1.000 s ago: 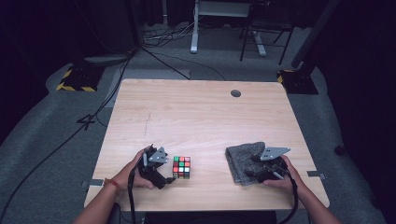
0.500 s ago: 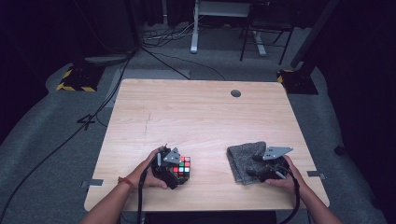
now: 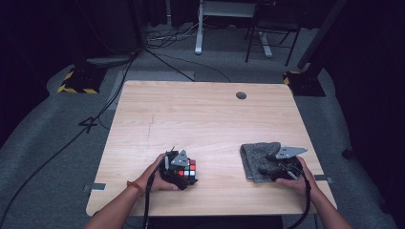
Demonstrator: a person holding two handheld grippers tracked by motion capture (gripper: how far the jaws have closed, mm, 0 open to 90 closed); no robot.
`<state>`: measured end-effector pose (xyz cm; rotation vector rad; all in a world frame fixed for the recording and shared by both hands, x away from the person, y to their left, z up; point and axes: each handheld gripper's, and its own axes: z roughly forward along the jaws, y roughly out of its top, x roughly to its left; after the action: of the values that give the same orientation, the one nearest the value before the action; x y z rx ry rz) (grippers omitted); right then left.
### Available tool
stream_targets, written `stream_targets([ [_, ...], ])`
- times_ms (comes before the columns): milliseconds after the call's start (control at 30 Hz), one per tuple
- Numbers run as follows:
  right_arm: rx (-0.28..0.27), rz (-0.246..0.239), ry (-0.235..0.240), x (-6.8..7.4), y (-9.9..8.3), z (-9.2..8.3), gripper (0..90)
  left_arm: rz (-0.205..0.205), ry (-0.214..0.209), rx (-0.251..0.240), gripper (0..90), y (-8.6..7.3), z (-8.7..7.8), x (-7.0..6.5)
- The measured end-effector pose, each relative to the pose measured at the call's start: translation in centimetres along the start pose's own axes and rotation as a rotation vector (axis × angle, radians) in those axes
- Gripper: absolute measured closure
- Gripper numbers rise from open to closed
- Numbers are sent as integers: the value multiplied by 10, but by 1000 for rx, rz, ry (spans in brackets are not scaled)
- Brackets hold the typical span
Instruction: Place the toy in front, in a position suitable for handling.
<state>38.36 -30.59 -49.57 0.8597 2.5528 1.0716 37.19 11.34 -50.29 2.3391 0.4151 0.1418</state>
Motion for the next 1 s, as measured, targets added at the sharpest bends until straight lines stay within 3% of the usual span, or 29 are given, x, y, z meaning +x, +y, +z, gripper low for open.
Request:
stream_targets([
  [333,1,4,-8,-2,1,-1,321,13,-13,1,197,24,22,7],
  [500,-12,-28,-35,1,6,-3,257,11,-10,8,188,35,33,10],
  [667,8,-30,-47,0,8,4,215,12,-10,8,172,35,33,10],
  [700,6,1,-32,-4,7,7,209,13,-2,7,172,33,31,10],
  [733,6,1,-32,-4,7,7,209,13,-2,7,172,33,31,10],
  [800,4,19,-21,-6,5,7,215,22,-1,9,172,30,27,10],
  [900,7,17,-23,-5,4,7,226,-3,4,30,170,25,20,11],
  [1000,12,12,-21,-6,4,5,282,10,8,28,170,19,15,12],
])
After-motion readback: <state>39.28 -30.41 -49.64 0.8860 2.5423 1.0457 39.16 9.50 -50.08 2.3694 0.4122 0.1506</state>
